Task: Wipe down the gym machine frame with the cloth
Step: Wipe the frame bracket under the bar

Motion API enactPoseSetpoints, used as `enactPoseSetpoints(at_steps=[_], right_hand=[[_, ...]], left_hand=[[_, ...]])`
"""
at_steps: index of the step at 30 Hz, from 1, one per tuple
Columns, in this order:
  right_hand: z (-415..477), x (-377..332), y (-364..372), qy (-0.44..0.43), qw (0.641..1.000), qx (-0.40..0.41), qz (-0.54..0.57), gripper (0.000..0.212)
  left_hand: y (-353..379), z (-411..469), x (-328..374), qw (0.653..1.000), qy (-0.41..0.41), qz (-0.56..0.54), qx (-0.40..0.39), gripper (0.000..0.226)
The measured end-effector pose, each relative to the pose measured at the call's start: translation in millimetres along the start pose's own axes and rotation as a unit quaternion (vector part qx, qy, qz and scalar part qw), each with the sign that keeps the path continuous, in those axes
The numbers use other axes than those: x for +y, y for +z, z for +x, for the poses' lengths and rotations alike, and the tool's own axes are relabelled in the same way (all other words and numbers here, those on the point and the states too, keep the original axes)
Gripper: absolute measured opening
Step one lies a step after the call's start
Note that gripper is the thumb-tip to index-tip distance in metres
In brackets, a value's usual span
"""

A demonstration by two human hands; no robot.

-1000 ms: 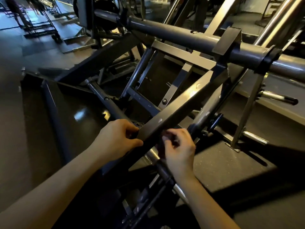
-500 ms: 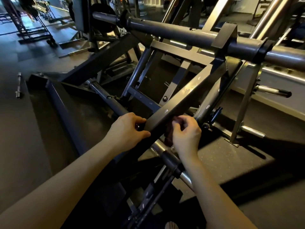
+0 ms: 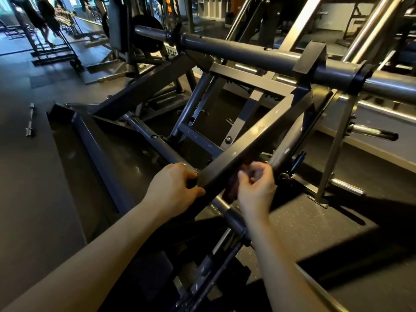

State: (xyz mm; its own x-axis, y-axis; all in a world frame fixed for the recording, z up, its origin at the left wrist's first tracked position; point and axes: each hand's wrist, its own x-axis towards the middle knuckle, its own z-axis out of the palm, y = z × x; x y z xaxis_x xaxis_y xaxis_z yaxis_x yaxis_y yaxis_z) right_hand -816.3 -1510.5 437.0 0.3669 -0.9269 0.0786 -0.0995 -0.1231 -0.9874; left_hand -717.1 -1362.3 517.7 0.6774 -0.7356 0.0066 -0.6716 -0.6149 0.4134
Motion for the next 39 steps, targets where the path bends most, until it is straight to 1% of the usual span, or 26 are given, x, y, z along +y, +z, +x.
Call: enactPoseSetpoints(at_steps=[1,2,4,5,7,10,13,15,18,19,20,22,25,28,29,30,33,34,35,36,37,39], right_hand=[[-20,4,5,-0.002,1.000,-0.016,-0.007,0.039],[-40,8,8,-0.030,0.998,-0.043,-0.040,0.039],[-59,12,8,-0.083,0.988,-0.089,-0.092,0.033],[-53,10,6,-0.094,0.986,-0.096,-0.095,0.032],[-19,7,1,-0.087,0.990,-0.071,-0.088,0.032],[36,-3,-6,-0.017,0.998,-0.005,-0.052,0.028],[23,0,2,-0.016,0.998,0.019,-0.060,0.029],[-15,6,9,-0.038,0.997,-0.014,-0.063,0.028],[-74,15,14,-0.084,0.984,-0.125,-0.099,0.027],[-78,16,13,-0.097,0.981,-0.138,-0.100,0.027],[-72,14,11,-0.105,0.980,-0.134,-0.101,0.027],[-37,8,6,-0.099,0.987,-0.079,-0.098,0.029],[22,-2,-1,-0.019,0.999,0.000,-0.050,0.027],[11,0,9,-0.010,0.998,0.039,-0.046,0.026],[-8,3,14,-0.012,0.999,0.027,-0.045,0.026],[-31,8,18,-0.026,0.998,-0.002,-0.052,0.027],[-93,10,14,-0.086,0.984,-0.140,-0.068,0.030],[-96,10,11,-0.105,0.977,-0.173,-0.063,0.030],[-90,7,7,-0.124,0.972,-0.186,-0.068,0.029],[-75,6,4,-0.134,0.973,-0.171,-0.078,0.028],[-54,4,1,-0.125,0.980,-0.137,-0.080,0.026],[-10,-2,-1,-0.045,0.996,-0.054,-0.049,0.025]], left_hand=[[1,0,-1,1.000,0.003,0.004,0.004,0.037],[2,0,0,1.000,0.005,0.006,0.009,0.039],[2,0,-1,1.000,0.004,0.007,0.010,0.042],[1,0,-1,1.000,0.005,0.009,0.005,0.043],[0,1,-2,1.000,0.008,0.009,-0.002,0.044],[0,2,-4,1.000,0.005,-0.003,-0.001,0.044],[1,0,-4,1.000,0.004,-0.013,-0.007,0.044],[0,1,-3,1.000,-0.003,-0.018,-0.008,0.045],[0,2,-1,0.999,-0.023,-0.025,0.002,0.047],[1,1,0,0.999,-0.026,-0.027,0.003,0.047],[1,0,0,0.999,-0.028,-0.027,0.003,0.046],[1,-1,-1,0.999,-0.027,-0.026,-0.005,0.045],[0,-1,-3,0.999,-0.019,-0.031,-0.015,0.045],[-1,1,-5,0.998,-0.029,-0.044,-0.028,0.047],[-1,2,-5,0.997,-0.038,-0.051,-0.034,0.047],[-2,4,-5,0.996,-0.050,-0.059,-0.041,0.047],[-8,6,-2,0.989,-0.087,-0.094,-0.070,0.046],[-12,7,-2,0.986,-0.094,-0.106,-0.085,0.045],[-15,7,-2,0.982,-0.099,-0.121,-0.102,0.044],[-19,5,-4,0.978,-0.102,-0.139,-0.118,0.043],[-23,3,-6,0.974,-0.105,-0.153,-0.131,0.041],[-31,-5,-10,0.973,-0.104,-0.152,-0.136,0.036]])
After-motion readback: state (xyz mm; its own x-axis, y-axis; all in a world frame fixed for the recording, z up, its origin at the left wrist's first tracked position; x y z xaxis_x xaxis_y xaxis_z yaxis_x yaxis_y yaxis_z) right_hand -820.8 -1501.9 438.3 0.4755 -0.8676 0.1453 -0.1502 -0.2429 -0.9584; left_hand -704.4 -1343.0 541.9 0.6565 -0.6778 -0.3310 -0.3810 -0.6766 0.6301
